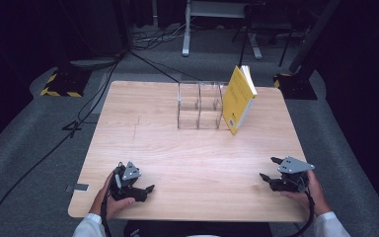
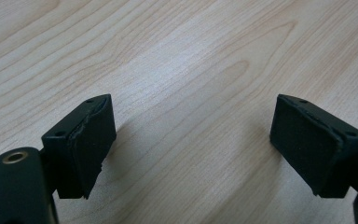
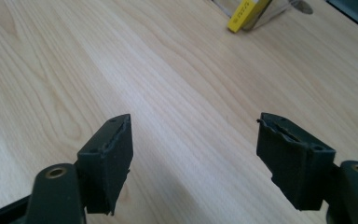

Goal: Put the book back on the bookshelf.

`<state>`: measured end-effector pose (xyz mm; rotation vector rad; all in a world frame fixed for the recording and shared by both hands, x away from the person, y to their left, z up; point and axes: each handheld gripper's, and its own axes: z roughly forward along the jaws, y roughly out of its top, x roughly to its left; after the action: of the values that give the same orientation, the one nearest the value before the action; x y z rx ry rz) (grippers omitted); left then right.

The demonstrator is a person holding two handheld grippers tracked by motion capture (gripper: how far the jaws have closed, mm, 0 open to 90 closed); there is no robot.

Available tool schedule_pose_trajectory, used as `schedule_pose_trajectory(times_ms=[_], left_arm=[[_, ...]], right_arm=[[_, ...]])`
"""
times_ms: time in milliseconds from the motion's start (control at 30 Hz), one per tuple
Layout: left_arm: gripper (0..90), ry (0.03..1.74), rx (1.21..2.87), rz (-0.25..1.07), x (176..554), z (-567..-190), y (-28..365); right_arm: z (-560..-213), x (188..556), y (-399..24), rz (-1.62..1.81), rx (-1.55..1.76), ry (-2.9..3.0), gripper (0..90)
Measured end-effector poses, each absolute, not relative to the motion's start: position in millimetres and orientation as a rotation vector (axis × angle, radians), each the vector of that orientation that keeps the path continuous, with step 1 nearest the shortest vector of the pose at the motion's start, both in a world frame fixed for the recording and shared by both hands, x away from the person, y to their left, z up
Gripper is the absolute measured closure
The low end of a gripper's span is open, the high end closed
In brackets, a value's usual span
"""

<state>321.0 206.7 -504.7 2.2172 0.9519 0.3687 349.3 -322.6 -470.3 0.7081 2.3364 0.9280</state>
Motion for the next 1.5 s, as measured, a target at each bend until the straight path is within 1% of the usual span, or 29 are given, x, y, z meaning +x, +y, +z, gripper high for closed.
schedule_pose_trajectory(times_ms=[267,533,633,733,1500], left_arm=[[14.9,0.951,2.217,0.369,321,-505,207],[14.9,0.955,2.214,0.365,321,-505,206],[14.9,0.952,2.218,0.37,321,-505,207],[14.9,0.952,2.217,0.37,321,-505,207],[14.8,0.952,2.217,0.37,321,-505,207]], right_arm=[[-487,340,-346,0.942,0.794,2.335,26.6],[-500,330,-373,0.986,0.938,2.336,26.2],[-504,331,-384,1.035,1.04,2.336,25.8],[-504,334,-385,1.044,1.103,2.333,24.4],[-504,334,-385,1.036,1.107,2.331,23.1]])
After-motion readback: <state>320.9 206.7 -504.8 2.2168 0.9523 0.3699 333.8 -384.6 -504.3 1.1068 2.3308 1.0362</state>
